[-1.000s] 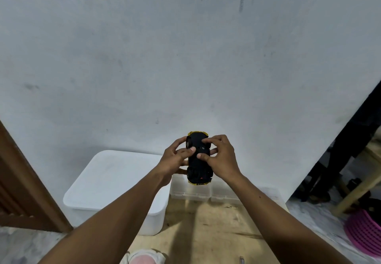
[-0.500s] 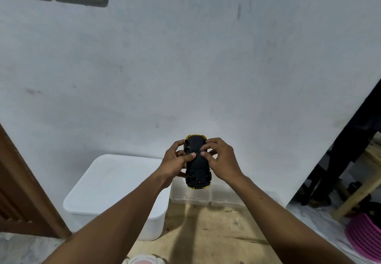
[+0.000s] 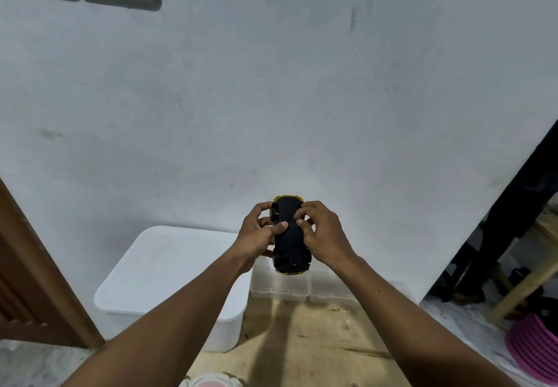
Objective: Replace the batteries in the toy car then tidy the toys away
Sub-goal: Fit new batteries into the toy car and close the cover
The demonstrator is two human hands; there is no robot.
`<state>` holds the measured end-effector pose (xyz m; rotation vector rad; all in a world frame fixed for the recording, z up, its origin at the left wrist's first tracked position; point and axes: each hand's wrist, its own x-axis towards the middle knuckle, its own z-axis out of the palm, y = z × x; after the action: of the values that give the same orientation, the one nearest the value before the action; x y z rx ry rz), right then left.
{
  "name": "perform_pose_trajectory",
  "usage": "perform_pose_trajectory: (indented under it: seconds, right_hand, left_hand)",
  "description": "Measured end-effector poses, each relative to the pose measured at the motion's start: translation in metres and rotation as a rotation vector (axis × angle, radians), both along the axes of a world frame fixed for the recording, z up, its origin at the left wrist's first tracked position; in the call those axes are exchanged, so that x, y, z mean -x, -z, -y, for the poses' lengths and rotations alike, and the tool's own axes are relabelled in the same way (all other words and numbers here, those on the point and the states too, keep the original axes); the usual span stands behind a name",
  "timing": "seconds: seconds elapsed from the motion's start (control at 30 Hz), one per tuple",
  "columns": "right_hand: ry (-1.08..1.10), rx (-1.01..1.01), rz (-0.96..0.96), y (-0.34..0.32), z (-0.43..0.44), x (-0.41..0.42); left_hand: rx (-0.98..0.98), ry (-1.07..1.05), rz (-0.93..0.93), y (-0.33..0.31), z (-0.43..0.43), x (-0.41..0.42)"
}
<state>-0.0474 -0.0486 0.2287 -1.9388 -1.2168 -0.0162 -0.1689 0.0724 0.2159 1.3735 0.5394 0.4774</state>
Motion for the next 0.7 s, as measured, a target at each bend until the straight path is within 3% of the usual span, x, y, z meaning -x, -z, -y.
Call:
perform_pose_trajectory:
  seconds: [0.7]
  right_hand:
    - [-0.01,0.065,0.013,-0.0077,-0.0006,-0.0051]
  left_hand:
    - [-0.019,0.029,-0.021,0.001,-0.0084,-0.0018]
